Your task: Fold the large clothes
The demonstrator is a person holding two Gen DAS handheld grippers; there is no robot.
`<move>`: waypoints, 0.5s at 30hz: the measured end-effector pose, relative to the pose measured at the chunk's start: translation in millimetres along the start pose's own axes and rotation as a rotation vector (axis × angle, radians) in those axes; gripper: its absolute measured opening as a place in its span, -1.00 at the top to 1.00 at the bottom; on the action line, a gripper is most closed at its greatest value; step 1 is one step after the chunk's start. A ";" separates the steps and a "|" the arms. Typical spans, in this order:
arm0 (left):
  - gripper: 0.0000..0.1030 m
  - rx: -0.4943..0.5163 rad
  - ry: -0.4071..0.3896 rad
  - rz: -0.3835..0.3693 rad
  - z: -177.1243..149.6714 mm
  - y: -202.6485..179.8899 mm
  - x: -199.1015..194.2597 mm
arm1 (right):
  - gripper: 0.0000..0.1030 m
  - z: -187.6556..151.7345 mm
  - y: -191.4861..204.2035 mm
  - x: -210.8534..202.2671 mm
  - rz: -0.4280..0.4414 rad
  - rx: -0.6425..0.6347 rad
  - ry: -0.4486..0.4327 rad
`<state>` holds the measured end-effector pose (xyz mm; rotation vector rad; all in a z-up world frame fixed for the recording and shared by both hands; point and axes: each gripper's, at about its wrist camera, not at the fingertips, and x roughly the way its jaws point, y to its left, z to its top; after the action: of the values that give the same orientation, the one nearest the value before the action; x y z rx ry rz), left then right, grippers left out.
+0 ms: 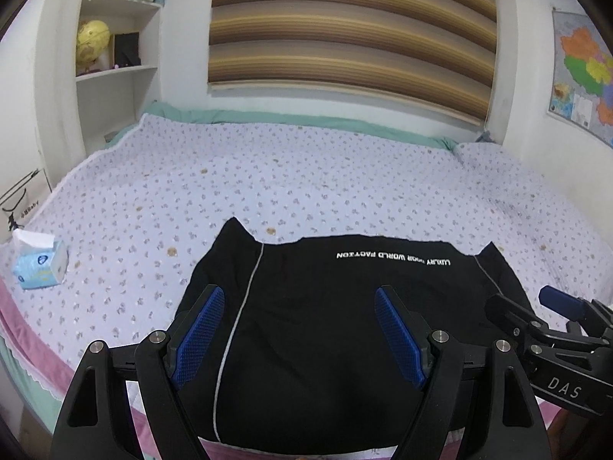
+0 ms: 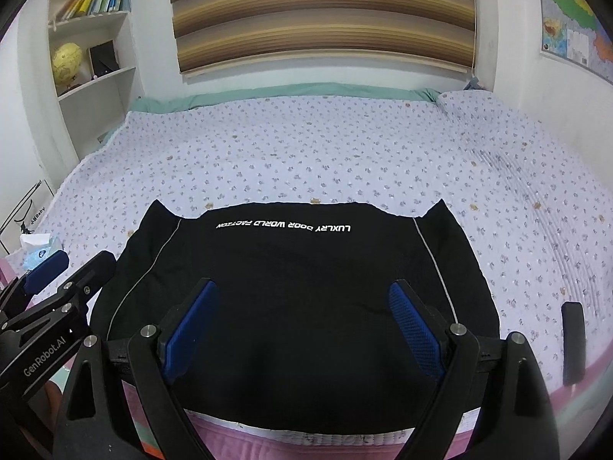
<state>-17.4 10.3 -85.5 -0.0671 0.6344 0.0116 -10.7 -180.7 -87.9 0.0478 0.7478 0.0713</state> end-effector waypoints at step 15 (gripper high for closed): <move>-0.59 0.044 0.040 0.001 -5.7 -10.3 6.8 | -0.78 -5.0 -4.5 7.2 0.024 0.024 0.029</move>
<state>-15.0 -0.4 -93.5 -0.0243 0.6744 -0.0027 -8.6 -184.5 -96.8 0.0785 0.7774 0.0866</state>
